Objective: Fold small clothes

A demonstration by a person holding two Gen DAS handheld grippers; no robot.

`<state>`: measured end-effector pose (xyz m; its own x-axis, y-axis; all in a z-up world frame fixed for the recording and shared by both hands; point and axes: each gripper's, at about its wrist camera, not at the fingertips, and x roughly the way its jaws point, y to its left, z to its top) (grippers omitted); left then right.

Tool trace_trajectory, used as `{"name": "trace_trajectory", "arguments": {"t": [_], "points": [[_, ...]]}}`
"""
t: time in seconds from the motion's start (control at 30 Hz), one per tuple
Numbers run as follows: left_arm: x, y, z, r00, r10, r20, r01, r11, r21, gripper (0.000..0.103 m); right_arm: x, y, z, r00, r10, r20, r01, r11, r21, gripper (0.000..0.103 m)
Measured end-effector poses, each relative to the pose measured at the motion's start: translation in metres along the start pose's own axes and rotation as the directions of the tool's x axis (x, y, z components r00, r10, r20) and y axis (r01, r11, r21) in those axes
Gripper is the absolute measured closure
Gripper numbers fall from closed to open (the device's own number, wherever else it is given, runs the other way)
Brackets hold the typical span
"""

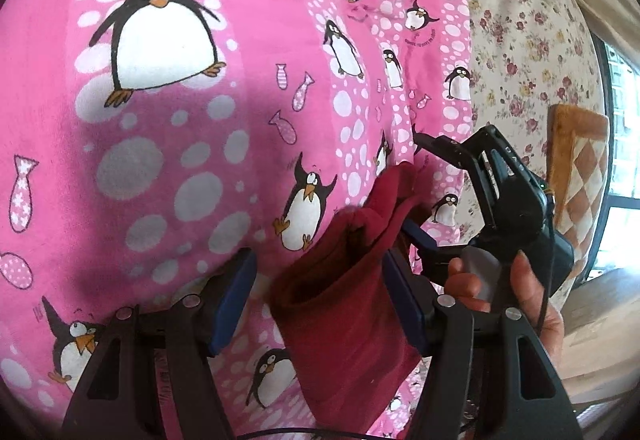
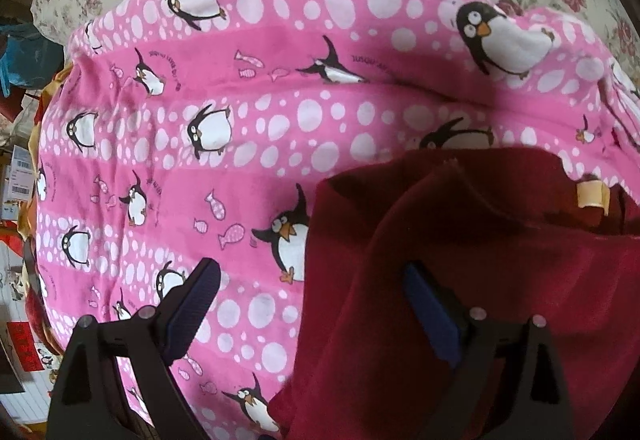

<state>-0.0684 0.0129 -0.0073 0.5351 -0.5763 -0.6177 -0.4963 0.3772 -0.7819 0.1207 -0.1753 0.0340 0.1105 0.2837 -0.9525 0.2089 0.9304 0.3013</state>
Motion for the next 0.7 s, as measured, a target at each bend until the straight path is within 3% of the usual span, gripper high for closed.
{"name": "trace_trajectory", "arguments": {"t": [0.4,0.5,0.6,0.7], "points": [[0.001,0.002,0.003,1.000,0.000,-0.004,0.000,1.000,0.005,0.058,0.009,0.025,-0.005,0.996,-0.087,-0.021,0.084,0.988,-0.127,0.007],[0.002,0.000,0.002,1.000,0.005,-0.004,-0.005,1.000,0.014,0.058,0.005,0.039,-0.004,0.985,-0.172,-0.014,0.163,0.953,-0.257,0.007],[0.002,-0.001,0.001,1.000,0.009,-0.002,-0.009,1.000,0.024,0.058,0.000,0.055,-0.003,0.962,-0.274,0.017,0.257,0.876,-0.409,0.007],[0.002,-0.007,-0.001,0.999,0.035,0.002,-0.035,0.997,0.070,0.058,-0.003,0.061,0.002,0.935,-0.354,0.014,0.317,0.818,-0.480,0.007]]}}
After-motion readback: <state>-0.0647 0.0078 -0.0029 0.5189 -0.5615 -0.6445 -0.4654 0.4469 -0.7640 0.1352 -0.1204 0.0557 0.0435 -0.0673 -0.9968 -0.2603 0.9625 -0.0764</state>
